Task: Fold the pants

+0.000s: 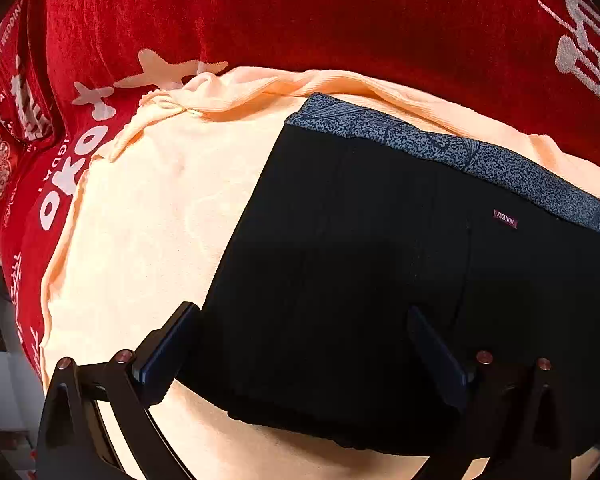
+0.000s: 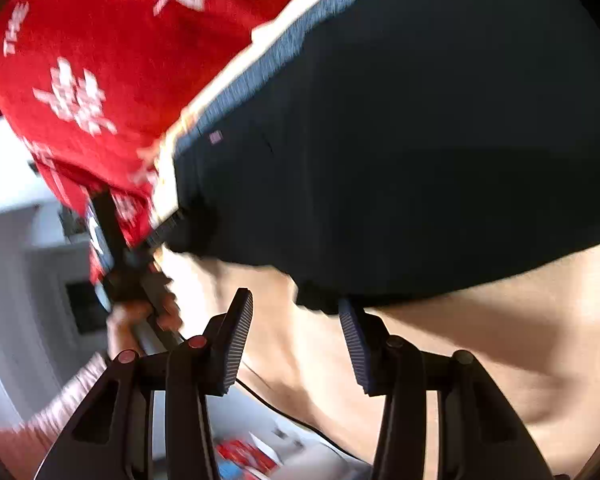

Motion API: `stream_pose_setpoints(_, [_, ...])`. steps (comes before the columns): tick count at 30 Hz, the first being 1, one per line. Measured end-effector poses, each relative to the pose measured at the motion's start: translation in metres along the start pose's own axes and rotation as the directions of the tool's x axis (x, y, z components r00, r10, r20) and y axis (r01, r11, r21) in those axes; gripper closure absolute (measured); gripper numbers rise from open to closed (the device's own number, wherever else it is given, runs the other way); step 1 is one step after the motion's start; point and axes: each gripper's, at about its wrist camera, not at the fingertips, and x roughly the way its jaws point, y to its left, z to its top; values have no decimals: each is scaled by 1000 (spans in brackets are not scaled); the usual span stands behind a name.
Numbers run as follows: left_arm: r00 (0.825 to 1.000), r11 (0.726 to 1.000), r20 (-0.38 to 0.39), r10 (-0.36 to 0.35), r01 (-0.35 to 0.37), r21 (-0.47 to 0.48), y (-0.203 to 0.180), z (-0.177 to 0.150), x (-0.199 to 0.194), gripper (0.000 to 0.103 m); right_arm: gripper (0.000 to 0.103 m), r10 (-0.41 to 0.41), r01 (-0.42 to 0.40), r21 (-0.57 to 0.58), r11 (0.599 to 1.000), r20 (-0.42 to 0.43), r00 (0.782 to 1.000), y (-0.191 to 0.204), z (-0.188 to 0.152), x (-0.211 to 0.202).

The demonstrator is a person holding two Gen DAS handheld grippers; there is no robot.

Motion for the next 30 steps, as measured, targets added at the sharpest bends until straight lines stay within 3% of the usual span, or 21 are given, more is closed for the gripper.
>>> stream_pose_setpoints(3, [1000, 1000, 0, -6, 6, 4, 0, 0, 0, 0, 58, 2, -3, 39, 999, 19, 1000, 2, 8, 3])
stream_pose_setpoints(5, [1000, 1000, 1, -9, 9, 10, 0, -2, -2, 0, 97, -65, 65, 92, 994, 4, 998, -7, 11, 9])
stream_pose_setpoints(12, [999, 996, -3, 43, -43, 73, -15, -11, -21, 0, 97, -131, 130, 103, 986, -4, 991, -10, -13, 10])
stream_pose_setpoints(14, [1000, 994, 1, 0, 0, 106, -29, -17, -37, 0, 96, -172, 173, 27, 984, -46, 984, 0, -14, 10])
stream_pose_setpoints(16, [998, 988, -4, -64, 64, 139, -51, -25, -54, 0, 95, -217, 214, -61, 975, -31, 976, 13, -16, -3])
stream_pose_setpoints(18, [994, 979, -12, -108, 109, 172, -75, -32, -65, 0, 88, -280, 282, -135, 950, 33, 959, 24, -8, -25])
stream_pose_setpoints(20, [986, 965, -34, -165, 169, 202, -106, -40, -73, 0, 68, -330, 344, -163, 925, 107, 938, 28, 7, -45])
stream_pose_setpoints(22, [978, 954, -54, -202, 209, 216, -133, -48, -76, 0, 61, -364, 388, -161, 908, 157, 918, 25, 22, -60])
stream_pose_setpoints(25, [967, 936, -97, -234, 251, 248, -171, -64, -73, 0, 61, -418, 449, -143, 882, 204, 885, 9, 39, -76])
stream_pose_setpoints(28, [974, 940, -112, -195, 218, 262, -190, -79, -63, 0, 61, -484, 508, -102, 855, 193, 853, -24, 43, -82])
stream_pose_setpoints(30, [973, 947, -117, -200, 223, 232, -187, -78, -64, 0, 61, -430, 455, -90, 886, 208, 879, -41, 39, -88])
